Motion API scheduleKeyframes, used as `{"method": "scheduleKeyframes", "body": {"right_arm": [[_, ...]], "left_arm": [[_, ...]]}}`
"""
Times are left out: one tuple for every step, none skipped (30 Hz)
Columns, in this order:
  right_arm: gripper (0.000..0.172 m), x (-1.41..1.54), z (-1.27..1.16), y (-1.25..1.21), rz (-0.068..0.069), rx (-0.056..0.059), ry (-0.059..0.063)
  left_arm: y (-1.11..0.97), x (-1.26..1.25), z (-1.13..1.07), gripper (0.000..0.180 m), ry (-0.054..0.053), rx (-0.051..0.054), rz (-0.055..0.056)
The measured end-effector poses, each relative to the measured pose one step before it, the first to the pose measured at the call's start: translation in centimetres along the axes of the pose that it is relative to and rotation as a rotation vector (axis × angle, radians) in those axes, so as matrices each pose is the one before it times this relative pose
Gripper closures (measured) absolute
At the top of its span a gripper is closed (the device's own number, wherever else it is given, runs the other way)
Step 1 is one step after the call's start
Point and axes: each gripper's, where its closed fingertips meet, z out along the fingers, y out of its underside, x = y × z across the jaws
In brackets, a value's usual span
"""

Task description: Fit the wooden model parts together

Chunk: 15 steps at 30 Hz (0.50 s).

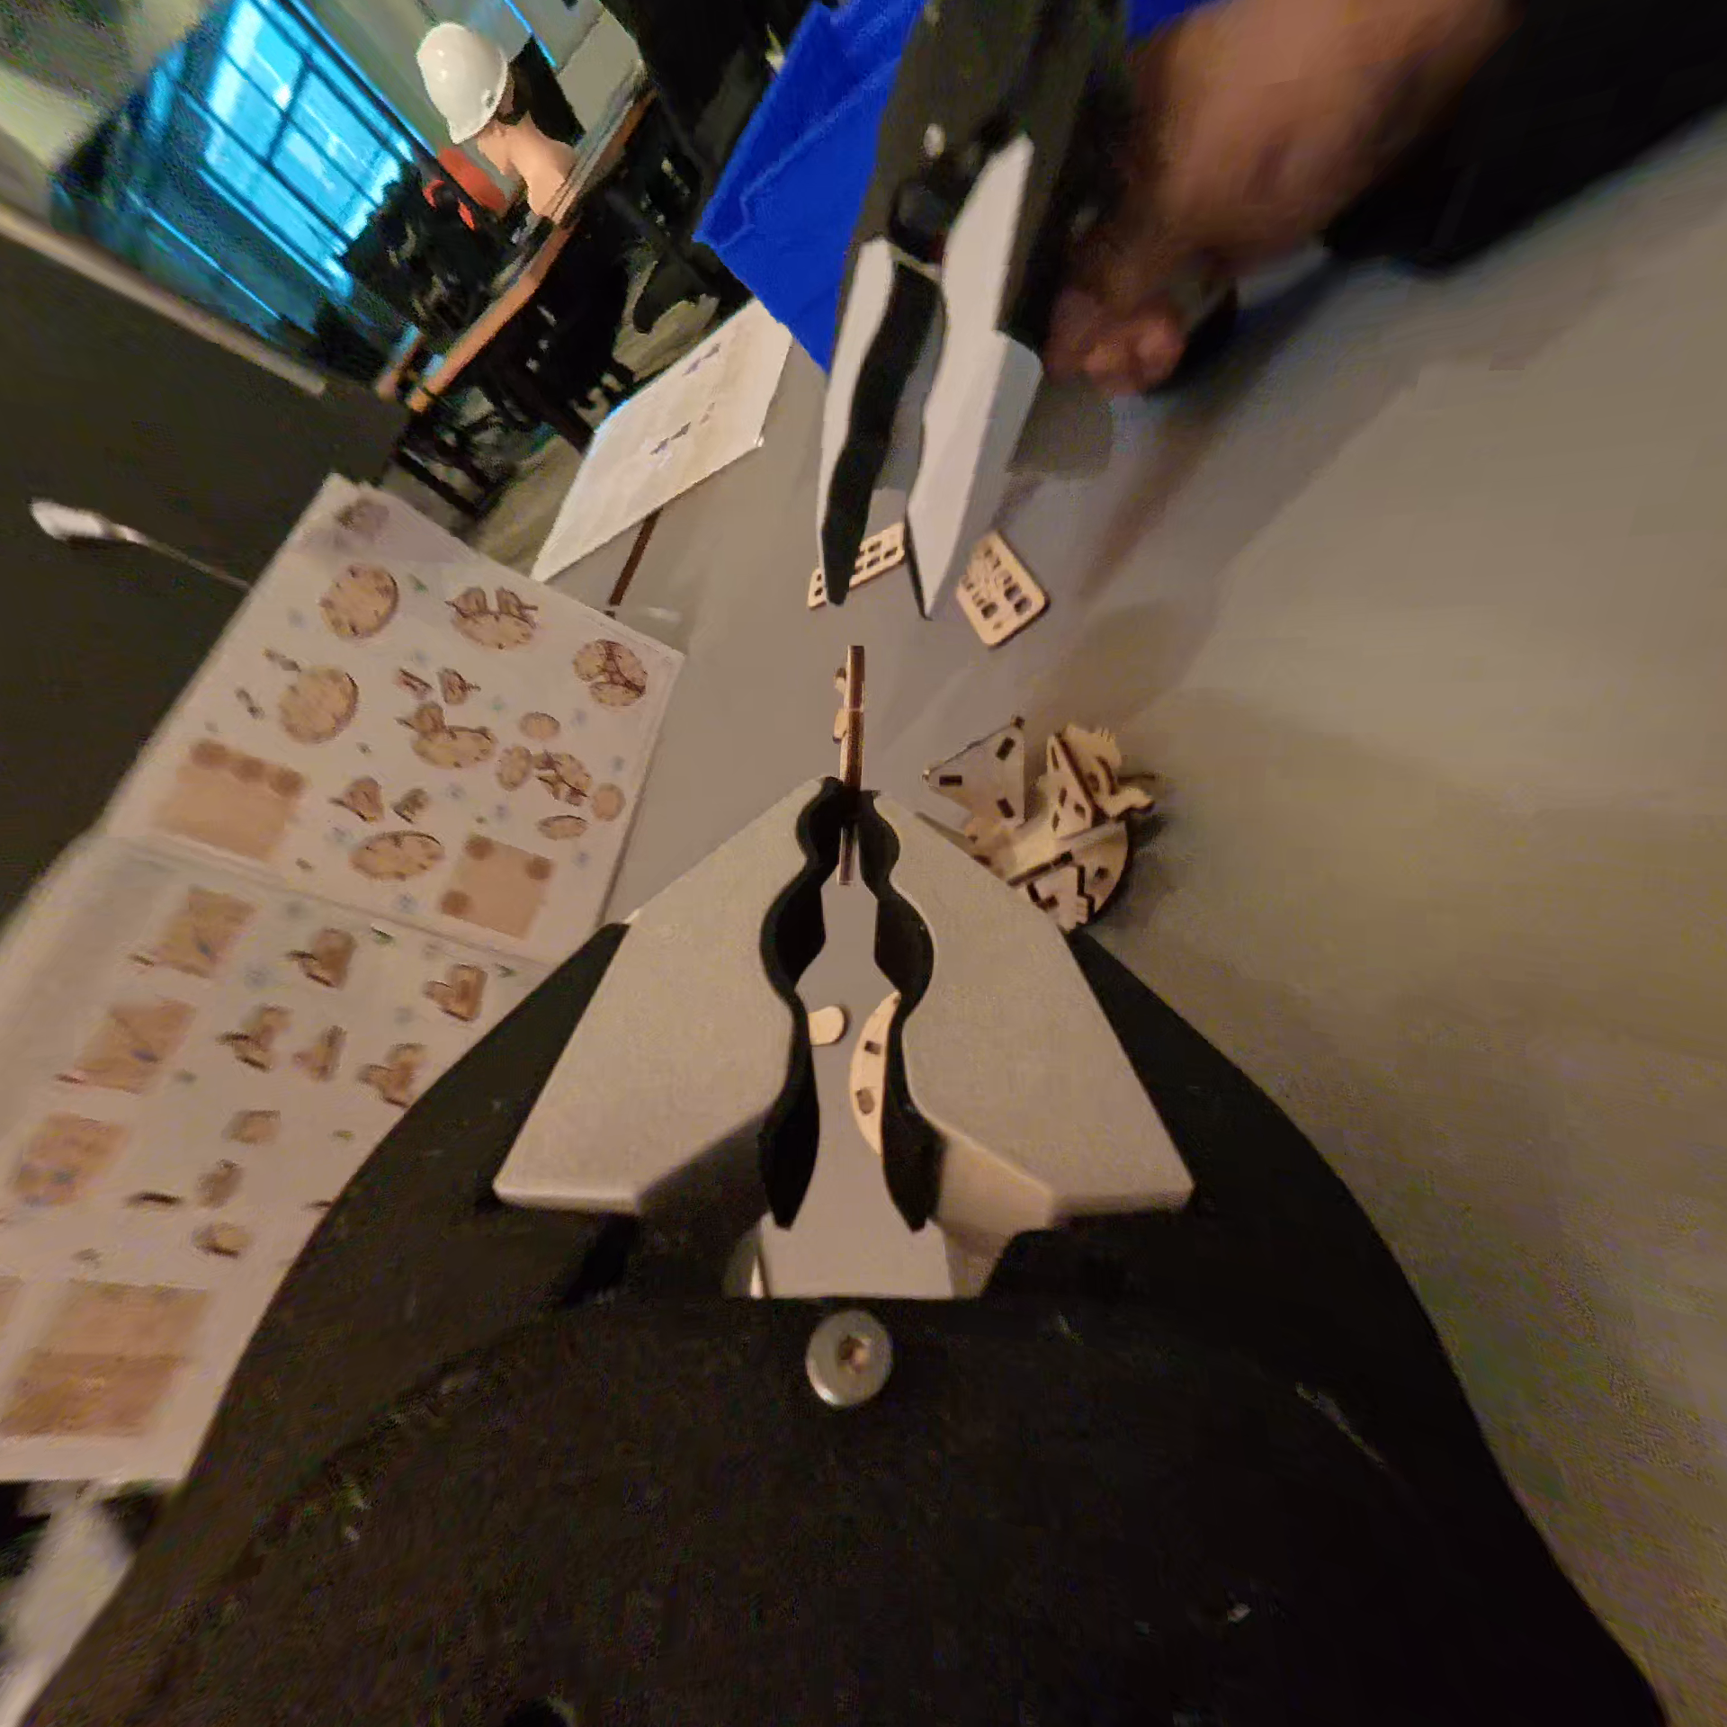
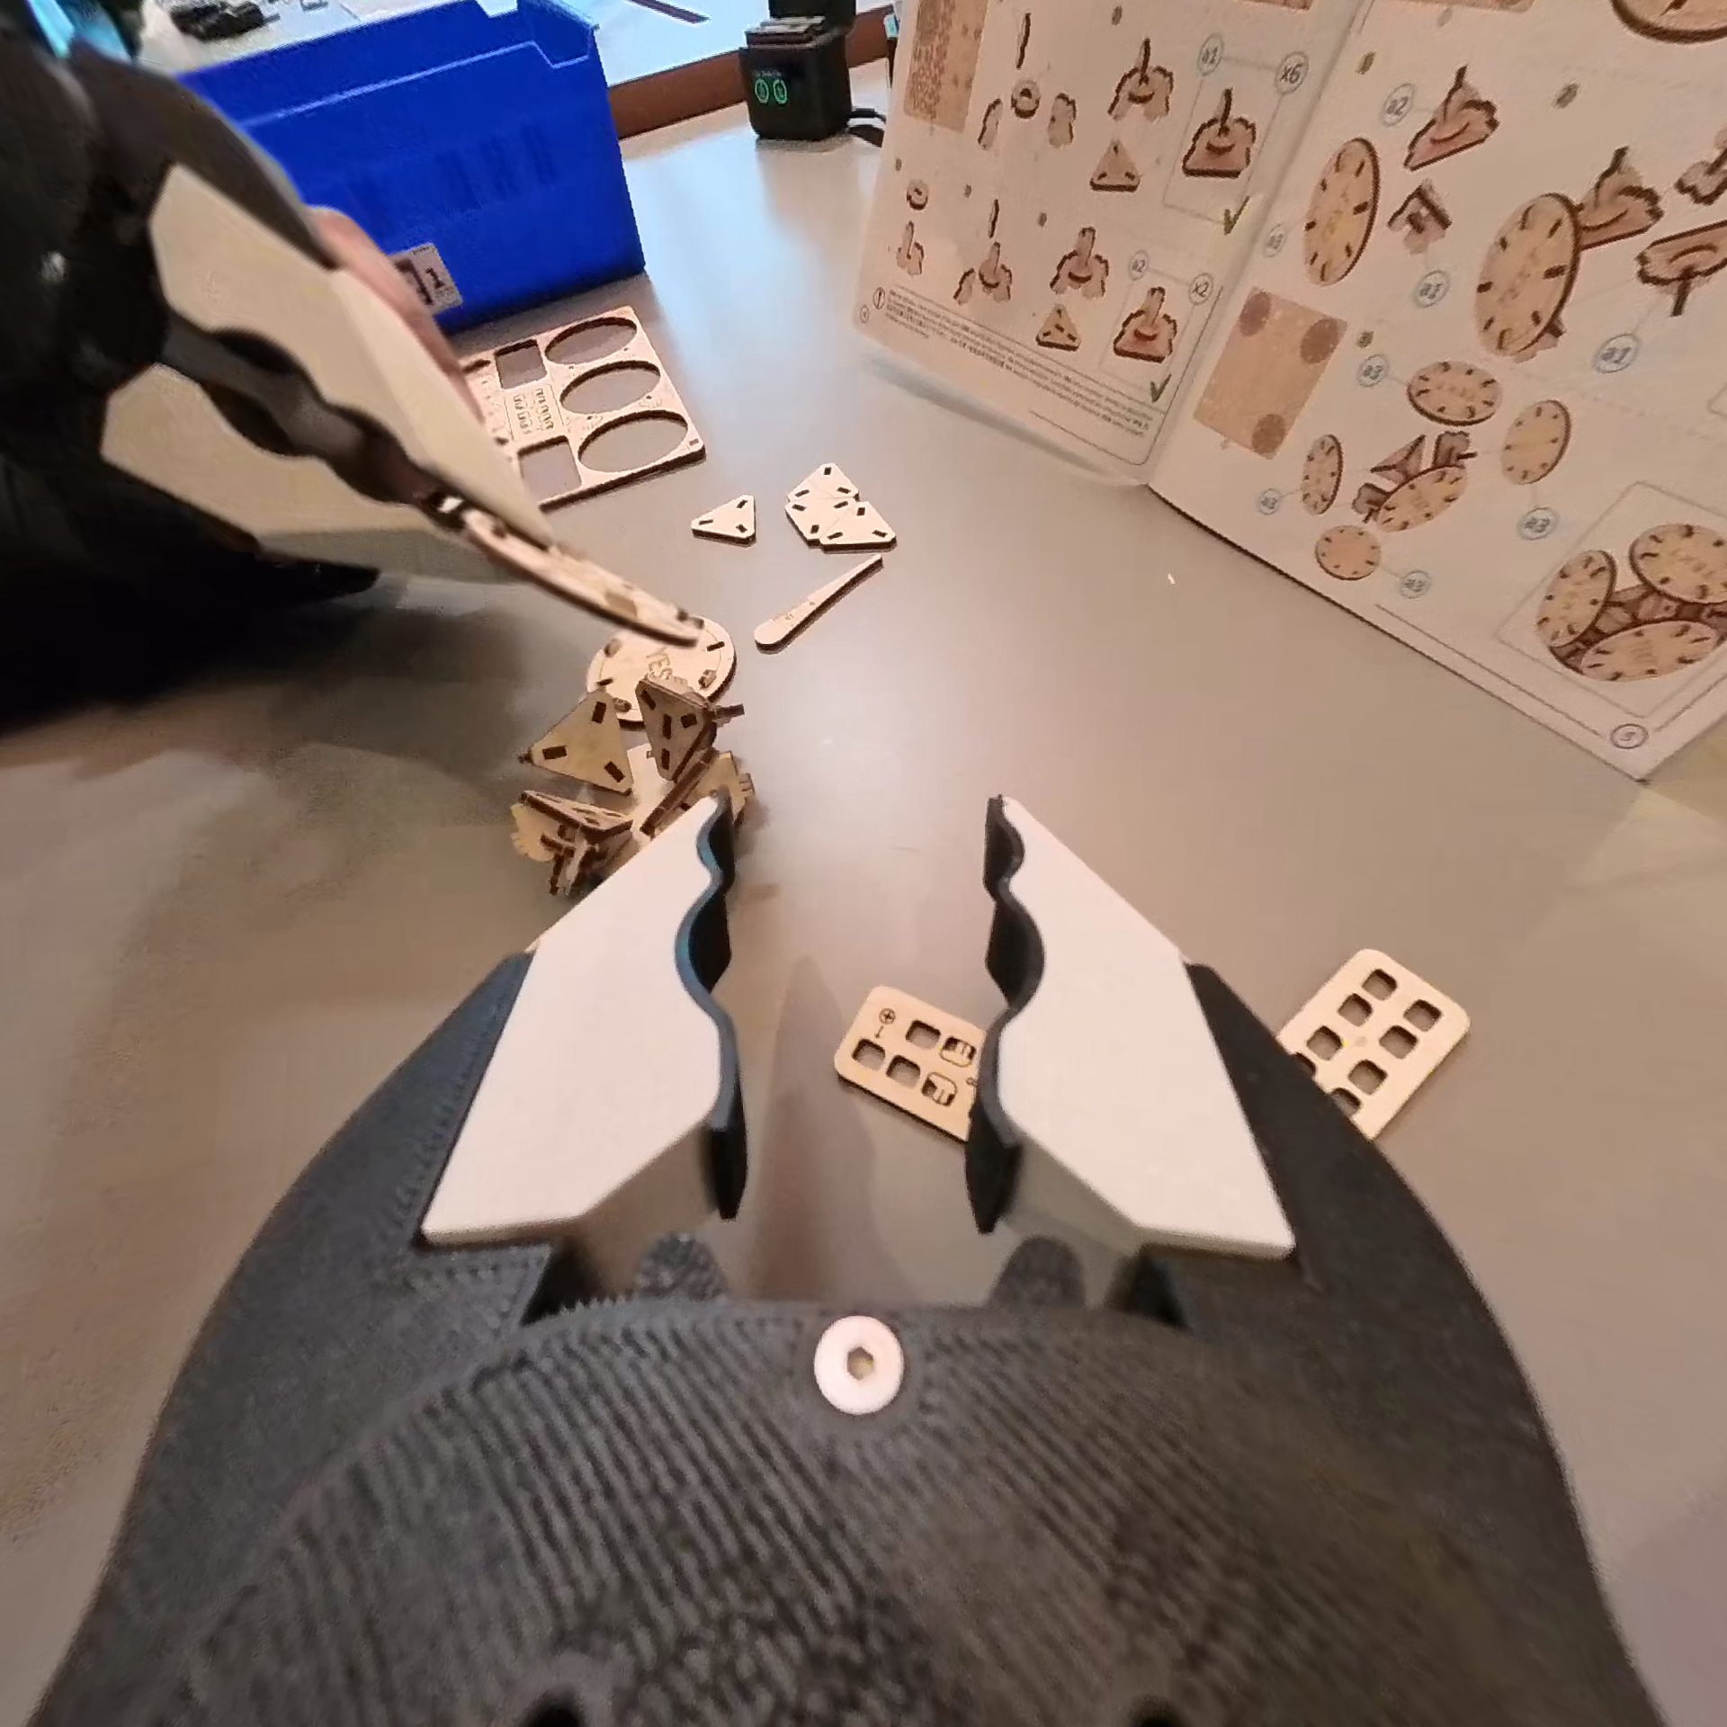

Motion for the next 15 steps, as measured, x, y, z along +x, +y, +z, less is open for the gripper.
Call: {"method": "scheduleKeyframes", "body": {"right_arm": [[0.119,0.010,-0.011,-0.001,0.0009,0.0004,0.0002],[0.119,0.009,-0.002,-0.014,0.0000,0.0004,0.0007],[0.119,-0.002,0.000,0.004,-0.0006,-0.0002,0.0005],[0.119,-0.007,0.003,0.010,-0.0010,-0.0007,0.0005],[0.120,-0.007,0.013,0.018,-0.0015,-0.0008,0.0007],[0.120,-0.007,0.013,0.009,-0.0013,-0.0011,0.0003],[0.120,-0.008,0.013,0.009,-0.0011,-0.0011,0.0004],[0.120,-0.015,0.013,0.016,-0.0011,-0.0007,0.0003],[0.120,0.000,0.003,0.006,-0.0008,-0.0006,0.0001],[0.120,-0.016,0.009,0.005,-0.0005,-0.0007,-0.0004],[0.120,-0.019,0.001,0.009,0.0002,-0.0008,-0.0008],[0.120,-0.015,0.011,0.016,0.0003,-0.0009,-0.0010],[0.120,0.000,0.008,0.003,-0.0003,-0.0006,-0.0001],[0.120,0.000,-0.002,0.004,-0.0002,-0.0003,-0.0001],[0.120,-0.012,0.004,0.003,-0.0001,-0.0004,-0.0004]], "left_arm": [[0.111,0.361,0.197,0.180,-0.0179,-0.0278,0.0751],[0.099,0.370,0.188,0.180,-0.0121,-0.0261,0.0625],[0.067,0.380,0.192,0.180,-0.0048,-0.0223,0.0499],[0.085,0.373,0.181,0.180,0.0007,-0.0212,0.0410],[0.084,0.309,0.144,0.180,0.0006,-0.0179,0.0341],[0.081,0.282,0.117,0.180,0.0033,-0.0142,0.0288],[0.103,0.187,0.084,0.180,0.0012,-0.0124,0.0232],[0.116,0.139,0.085,0.180,0.0000,-0.0119,0.0180],[0.048,0.019,0.037,0.180,-0.0052,-0.0054,0.0136],[-0.016,0.020,-0.004,0.180,-0.0022,0.0007,0.0081],[-0.014,0.007,0.006,0.180,0.0002,0.0008,0.0013],[-0.006,0.026,0.011,0.180,0.0016,0.0010,-0.0013],[0.028,0.023,-0.001,0.180,0.0030,0.0006,-0.0013],[0.026,0.044,-0.001,0.180,0.0045,0.0000,-0.0026],[0.014,0.048,-0.007,0.180,0.0051,0.0010,-0.0029]]}}
